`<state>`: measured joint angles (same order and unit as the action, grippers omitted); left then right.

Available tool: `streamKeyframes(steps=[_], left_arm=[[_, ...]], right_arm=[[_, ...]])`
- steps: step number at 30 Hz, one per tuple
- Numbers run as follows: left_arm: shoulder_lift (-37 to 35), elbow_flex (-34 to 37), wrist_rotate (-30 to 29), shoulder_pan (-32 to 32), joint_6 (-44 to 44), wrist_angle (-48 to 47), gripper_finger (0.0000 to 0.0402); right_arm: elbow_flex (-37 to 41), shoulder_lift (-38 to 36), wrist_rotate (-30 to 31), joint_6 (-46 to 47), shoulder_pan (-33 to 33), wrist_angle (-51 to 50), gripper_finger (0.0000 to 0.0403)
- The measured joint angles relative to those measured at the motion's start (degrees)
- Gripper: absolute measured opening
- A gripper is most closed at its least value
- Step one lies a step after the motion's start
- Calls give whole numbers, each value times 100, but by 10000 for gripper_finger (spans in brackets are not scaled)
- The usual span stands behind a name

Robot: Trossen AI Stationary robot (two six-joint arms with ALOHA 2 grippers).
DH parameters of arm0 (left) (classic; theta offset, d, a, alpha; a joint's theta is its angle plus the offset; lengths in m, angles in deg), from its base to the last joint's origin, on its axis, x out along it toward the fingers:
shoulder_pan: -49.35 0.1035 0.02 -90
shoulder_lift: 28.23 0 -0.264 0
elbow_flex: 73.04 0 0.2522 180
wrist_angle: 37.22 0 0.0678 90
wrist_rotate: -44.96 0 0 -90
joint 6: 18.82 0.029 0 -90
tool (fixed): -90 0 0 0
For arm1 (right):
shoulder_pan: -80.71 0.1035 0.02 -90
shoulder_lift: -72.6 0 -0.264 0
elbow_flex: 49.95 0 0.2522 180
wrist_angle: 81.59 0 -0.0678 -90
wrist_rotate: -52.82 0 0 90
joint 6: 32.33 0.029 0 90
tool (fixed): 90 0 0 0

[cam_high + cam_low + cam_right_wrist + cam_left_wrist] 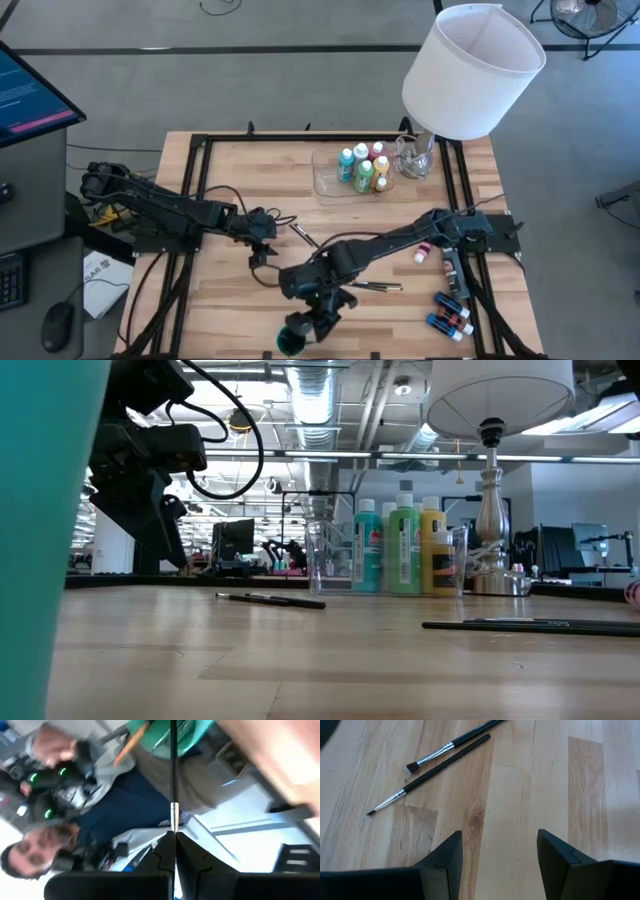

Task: Pick & Place Paint Supplies
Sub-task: Put the silver paintbrush into the green cup, then adjust the green cup on the table

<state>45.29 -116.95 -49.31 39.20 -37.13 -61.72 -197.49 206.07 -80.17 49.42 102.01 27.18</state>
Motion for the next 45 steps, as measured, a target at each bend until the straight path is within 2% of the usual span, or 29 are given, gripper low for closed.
streamKeyframes(steps=[22,25,35,45], left_arm=[[0,0,0,-1,0,-32,153],[0,0,0,0,0,-38,153],[0,0,0,0,0,-44,153],[0,0,0,-2,0,-42,153]], right_arm=[[0,-41,67,-164,-159,-68,2],[0,-41,64,-209,-160,-70,15],[0,-41,64,-294,-196,-64,95],[-118,-128,-152,-693,-364,305,108]])
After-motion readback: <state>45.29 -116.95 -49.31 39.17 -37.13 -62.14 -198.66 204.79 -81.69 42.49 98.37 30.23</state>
